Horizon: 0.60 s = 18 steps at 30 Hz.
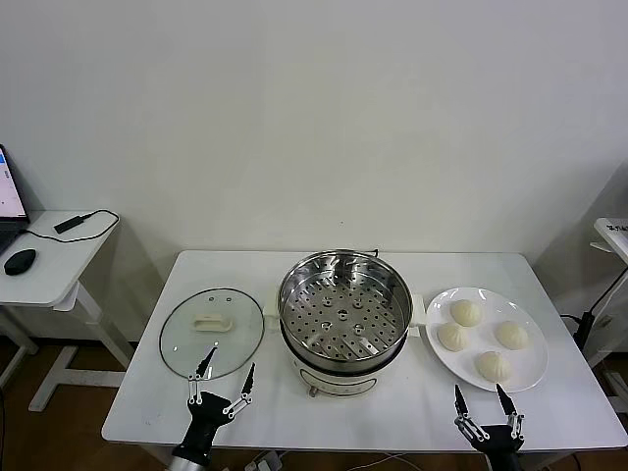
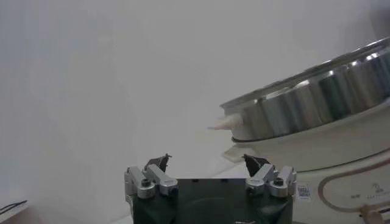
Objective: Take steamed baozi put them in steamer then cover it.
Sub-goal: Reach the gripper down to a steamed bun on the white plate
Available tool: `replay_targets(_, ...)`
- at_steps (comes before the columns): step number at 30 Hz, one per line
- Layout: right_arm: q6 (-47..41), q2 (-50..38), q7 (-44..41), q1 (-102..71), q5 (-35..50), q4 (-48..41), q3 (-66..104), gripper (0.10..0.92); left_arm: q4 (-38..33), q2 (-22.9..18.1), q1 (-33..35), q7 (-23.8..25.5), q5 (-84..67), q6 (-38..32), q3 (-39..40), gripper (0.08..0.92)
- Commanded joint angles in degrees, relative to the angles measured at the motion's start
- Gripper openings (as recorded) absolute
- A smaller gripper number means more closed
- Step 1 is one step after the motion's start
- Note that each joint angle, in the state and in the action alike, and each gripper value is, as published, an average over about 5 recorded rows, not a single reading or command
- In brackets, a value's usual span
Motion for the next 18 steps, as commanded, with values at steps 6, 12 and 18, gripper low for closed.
replay_targets(6, -5.5, -2.3, 4.5, 5.2, -0.1, 1.8, 1.6, 0.823, -1.8, -0.2, 0.2, -0.3, -0.1, 0.3, 0.2, 0.823)
replay_targets(12, -12.5, -7.7, 9.5, 16.7, 2.4, 0.5, 0.5, 0.823, -3.2, -0.3, 0.4, -0.6, -0.3, 0.7, 0.4, 0.823)
replay_targets(18, -18.3, -12.9, 12.2, 33.2, 4.9, -7.5, -4.0, 0.823, -4.4, -0.4, 0.4, -0.7, -0.5, 1.1, 0.8, 0.823)
